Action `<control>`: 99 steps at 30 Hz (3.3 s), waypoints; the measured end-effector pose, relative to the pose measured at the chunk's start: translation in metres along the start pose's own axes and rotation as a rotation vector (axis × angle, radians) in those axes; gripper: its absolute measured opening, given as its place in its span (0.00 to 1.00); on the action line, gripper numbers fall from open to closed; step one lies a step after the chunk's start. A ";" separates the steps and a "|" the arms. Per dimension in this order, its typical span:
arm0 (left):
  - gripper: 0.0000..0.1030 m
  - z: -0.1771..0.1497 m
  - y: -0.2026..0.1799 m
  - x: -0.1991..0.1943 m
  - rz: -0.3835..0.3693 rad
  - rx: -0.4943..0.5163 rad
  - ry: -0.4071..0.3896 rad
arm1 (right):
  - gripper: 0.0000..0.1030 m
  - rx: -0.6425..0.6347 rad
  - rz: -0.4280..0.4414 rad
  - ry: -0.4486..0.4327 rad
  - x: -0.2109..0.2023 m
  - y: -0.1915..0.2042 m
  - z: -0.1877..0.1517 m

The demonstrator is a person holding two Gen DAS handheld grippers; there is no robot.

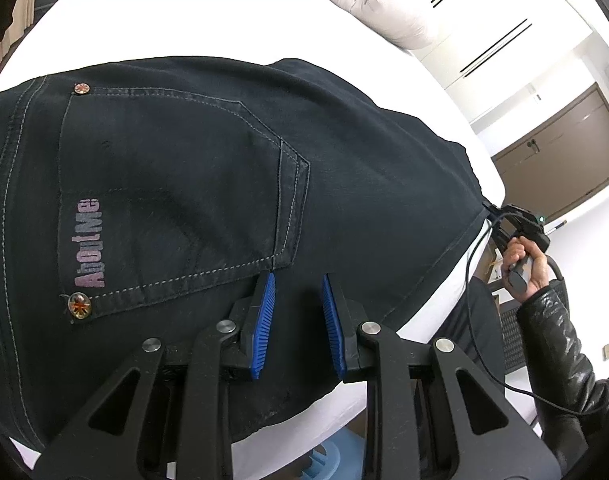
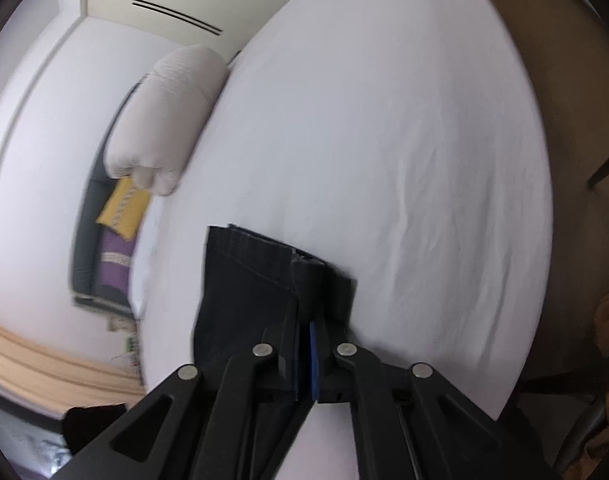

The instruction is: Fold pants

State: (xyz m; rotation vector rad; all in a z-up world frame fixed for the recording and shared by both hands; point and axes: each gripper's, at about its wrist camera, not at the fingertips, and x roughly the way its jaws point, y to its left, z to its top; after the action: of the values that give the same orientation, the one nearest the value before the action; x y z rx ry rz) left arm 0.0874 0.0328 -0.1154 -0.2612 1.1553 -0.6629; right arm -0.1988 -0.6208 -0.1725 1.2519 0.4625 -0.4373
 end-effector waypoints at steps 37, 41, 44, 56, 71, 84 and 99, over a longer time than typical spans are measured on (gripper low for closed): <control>0.23 -0.019 0.003 -0.046 0.001 0.055 -0.121 | 0.05 -0.217 -0.094 0.154 -0.014 0.083 -0.083; 0.23 0.016 0.008 -0.051 -0.005 0.035 -0.187 | 0.08 -0.373 0.160 0.439 0.036 0.168 -0.148; 0.23 0.036 0.016 -0.040 0.040 0.031 -0.189 | 0.24 -0.468 0.292 0.696 0.091 0.223 -0.225; 0.23 0.015 0.078 -0.028 0.046 -0.129 -0.181 | 0.00 -0.368 0.215 0.902 0.246 0.225 -0.291; 0.23 0.051 0.037 -0.028 0.075 -0.046 -0.146 | 0.12 -0.418 0.214 0.848 0.194 0.209 -0.310; 0.23 0.041 0.061 -0.004 0.065 -0.108 -0.110 | 0.00 -0.131 0.069 0.353 0.161 0.098 -0.073; 0.23 0.043 0.044 -0.007 0.088 -0.101 -0.119 | 0.05 -0.153 0.033 0.045 0.030 0.090 0.035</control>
State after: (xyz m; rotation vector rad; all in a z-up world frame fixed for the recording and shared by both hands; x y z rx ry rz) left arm 0.1404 0.0654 -0.1155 -0.3295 1.0808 -0.5053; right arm -0.1211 -0.6337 -0.1096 1.1216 0.5039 -0.3397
